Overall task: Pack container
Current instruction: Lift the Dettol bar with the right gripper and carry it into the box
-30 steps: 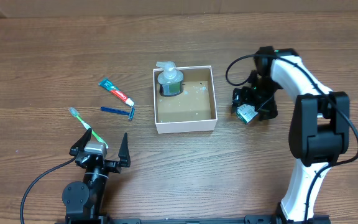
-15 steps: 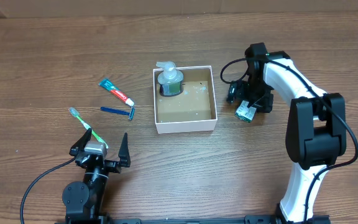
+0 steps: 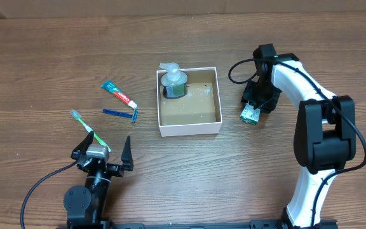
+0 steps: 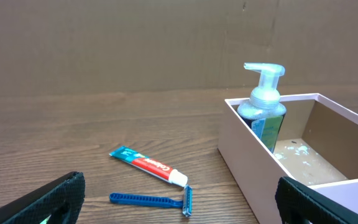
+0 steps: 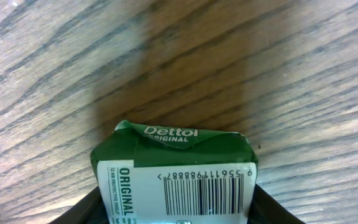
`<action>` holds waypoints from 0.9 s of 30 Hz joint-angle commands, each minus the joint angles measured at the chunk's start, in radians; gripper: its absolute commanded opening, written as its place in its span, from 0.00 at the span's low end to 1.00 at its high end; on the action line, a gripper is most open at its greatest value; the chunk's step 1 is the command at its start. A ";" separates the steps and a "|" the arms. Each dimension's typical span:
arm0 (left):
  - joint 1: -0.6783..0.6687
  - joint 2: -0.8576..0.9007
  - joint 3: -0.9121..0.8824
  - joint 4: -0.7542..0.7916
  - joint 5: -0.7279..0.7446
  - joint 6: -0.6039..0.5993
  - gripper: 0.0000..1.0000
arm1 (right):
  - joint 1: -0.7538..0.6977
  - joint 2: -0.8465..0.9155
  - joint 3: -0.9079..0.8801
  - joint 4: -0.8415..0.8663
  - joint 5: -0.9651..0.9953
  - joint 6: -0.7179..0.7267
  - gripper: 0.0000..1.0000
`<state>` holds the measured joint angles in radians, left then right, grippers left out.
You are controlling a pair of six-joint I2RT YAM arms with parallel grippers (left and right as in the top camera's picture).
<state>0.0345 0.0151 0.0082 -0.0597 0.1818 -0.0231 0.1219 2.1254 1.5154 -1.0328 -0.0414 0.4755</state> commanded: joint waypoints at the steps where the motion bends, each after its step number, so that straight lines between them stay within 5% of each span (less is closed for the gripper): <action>1: 0.005 -0.011 -0.003 -0.002 -0.009 -0.003 1.00 | 0.001 0.023 -0.045 -0.008 -0.034 0.012 0.42; 10: 0.005 -0.011 -0.003 -0.002 -0.009 -0.003 1.00 | 0.000 0.023 0.009 -0.073 -0.034 -0.011 0.40; 27: 0.005 -0.011 -0.003 -0.002 -0.009 -0.003 1.00 | 0.053 -0.005 0.700 -0.592 -0.057 -0.196 0.39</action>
<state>0.0345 0.0151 0.0082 -0.0597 0.1818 -0.0227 0.1345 2.1517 2.0846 -1.5833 -0.0757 0.3431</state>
